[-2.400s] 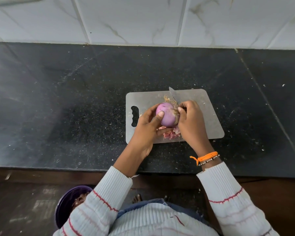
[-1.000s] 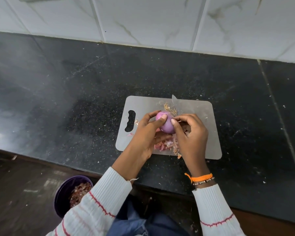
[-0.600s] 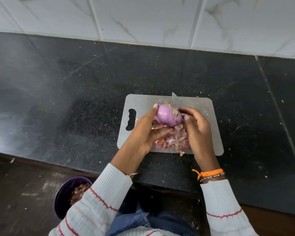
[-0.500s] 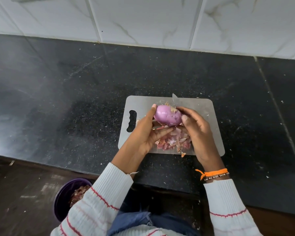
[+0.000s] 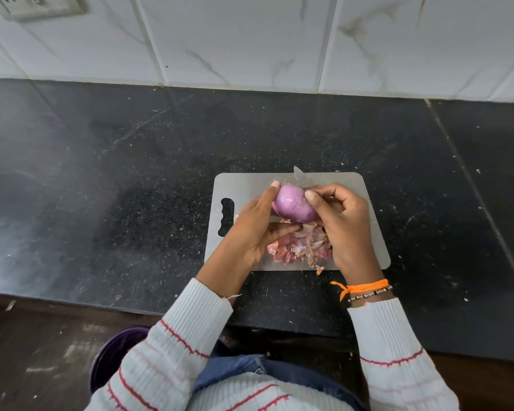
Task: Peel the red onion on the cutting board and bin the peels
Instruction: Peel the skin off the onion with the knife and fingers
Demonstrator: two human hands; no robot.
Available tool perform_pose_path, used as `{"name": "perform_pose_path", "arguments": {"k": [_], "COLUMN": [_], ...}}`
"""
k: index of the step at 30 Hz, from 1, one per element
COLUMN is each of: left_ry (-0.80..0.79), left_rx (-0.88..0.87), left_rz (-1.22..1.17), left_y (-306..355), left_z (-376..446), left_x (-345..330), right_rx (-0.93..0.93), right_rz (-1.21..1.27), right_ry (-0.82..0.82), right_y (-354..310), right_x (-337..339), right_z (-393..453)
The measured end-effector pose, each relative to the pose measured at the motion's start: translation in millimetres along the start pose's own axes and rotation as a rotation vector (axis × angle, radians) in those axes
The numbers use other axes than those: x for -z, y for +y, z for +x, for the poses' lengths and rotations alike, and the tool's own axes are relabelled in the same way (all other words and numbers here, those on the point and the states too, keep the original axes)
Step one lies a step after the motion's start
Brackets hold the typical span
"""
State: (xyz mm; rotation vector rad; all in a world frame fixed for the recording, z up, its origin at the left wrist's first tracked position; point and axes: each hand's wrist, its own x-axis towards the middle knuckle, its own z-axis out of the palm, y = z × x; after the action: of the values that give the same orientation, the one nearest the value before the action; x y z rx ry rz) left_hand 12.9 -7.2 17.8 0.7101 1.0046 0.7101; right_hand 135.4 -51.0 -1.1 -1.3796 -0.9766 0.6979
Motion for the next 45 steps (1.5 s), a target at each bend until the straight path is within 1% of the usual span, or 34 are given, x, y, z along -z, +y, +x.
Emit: {"name": "perform_pose_path", "arguments": {"k": [2, 4, 6, 7, 10, 11, 12, 16, 20, 22, 24, 26, 28, 30, 32, 34, 36, 39, 41, 42, 45], "left_ry": [0.011, 0.021, 0.022, 0.019, -0.005, -0.013, -0.022, -0.029, -0.024, -0.075, -0.149, -0.191, -0.189, -0.174, -0.169, -0.152, -0.133, -0.105, -0.089, -0.079, -0.064], "left_rx": [0.009, 0.035, 0.052, 0.057, 0.07, 0.072, 0.071, 0.035, -0.046, -0.098, -0.125, -0.122, -0.116, -0.108, -0.098, -0.101, -0.1, -0.093, -0.079, -0.074, -0.052], "left_rz": [0.003, -0.02, -0.042, -0.049, -0.074, -0.073, -0.063, 0.069, 0.074, 0.078, 0.083, 0.07, 0.051, 0.023, -0.012, -0.028, -0.036, -0.057, -0.071, -0.07, -0.078], "left_y": [-0.7, -1.0, -1.4, -1.9, -5.3, -6.7, -7.6, -11.0, -12.7, -14.9, -17.3, -17.3, -18.0, -19.0, -19.1, -19.1, -19.1, -18.1, -17.5, -17.7, -17.1], "left_z": [1.0, -0.1, -1.4, -1.9, -2.5, -2.7, -3.2, -2.2, -1.6, -2.4, -2.3, -4.2, -3.7, -2.9, -2.2, -2.0, -2.5, -2.9, -1.8, -0.8, 0.7], "left_x": [0.5, 1.5, 2.2, 2.6, 3.7, 4.6, 5.4, 9.6, 7.6, 5.2, 2.4, -1.6, -4.2, -5.6, -7.0, -7.9, -8.6, -10.0, -11.3, -11.8, -15.2], "right_rx": [0.001, -0.048, -0.069, -0.072, -0.03, -0.017, -0.014, -0.11, -0.214, -0.262, -0.301, -0.336, -0.362, -0.366, -0.295, -0.198, -0.172, -0.181, -0.187, -0.188, -0.118], "right_rz": [-0.08, -0.113, -0.127, -0.112, -0.119, -0.144, -0.148, 0.015, 0.157, 0.207, 0.167, 0.11, 0.086, 0.06, -0.034, -0.14, -0.131, -0.063, -0.073, -0.087, -0.065], "right_ry": [0.045, 0.092, 0.068, 0.01, -0.306, -0.381, -0.409, -0.345, -0.26, -0.209, -0.14, -0.069, -0.012, 0.003, 0.02, 0.077, 0.118, 0.1, 0.071, 0.015, -0.249], "right_y": [5.7, 10.4, 8.6, 6.0, -4.6, -4.5, -2.9, 5.4, 8.8, 10.5, 11.4, 10.9, 12.0, 14.6, 18.4, 19.1, 15.0, 8.6, 5.6, 4.8, 2.0], "right_x": [0.7, 3.0, 7.9, 11.0, 19.0, 20.2, 20.9, 21.1, 23.5, 22.7, 21.0, 18.8, 20.7, 24.5, 26.6, 27.6, 27.5, 28.0, 29.8, 31.5, 35.3], "right_z": [1.8, 2.2, 1.0, -0.2, -5.2, -6.5, -7.0, -7.7, -7.6, -9.0, -9.8, -10.5, -9.5, -9.5, -9.3, -8.3, -7.6, -6.8, -5.1, -4.7, -4.8]}}
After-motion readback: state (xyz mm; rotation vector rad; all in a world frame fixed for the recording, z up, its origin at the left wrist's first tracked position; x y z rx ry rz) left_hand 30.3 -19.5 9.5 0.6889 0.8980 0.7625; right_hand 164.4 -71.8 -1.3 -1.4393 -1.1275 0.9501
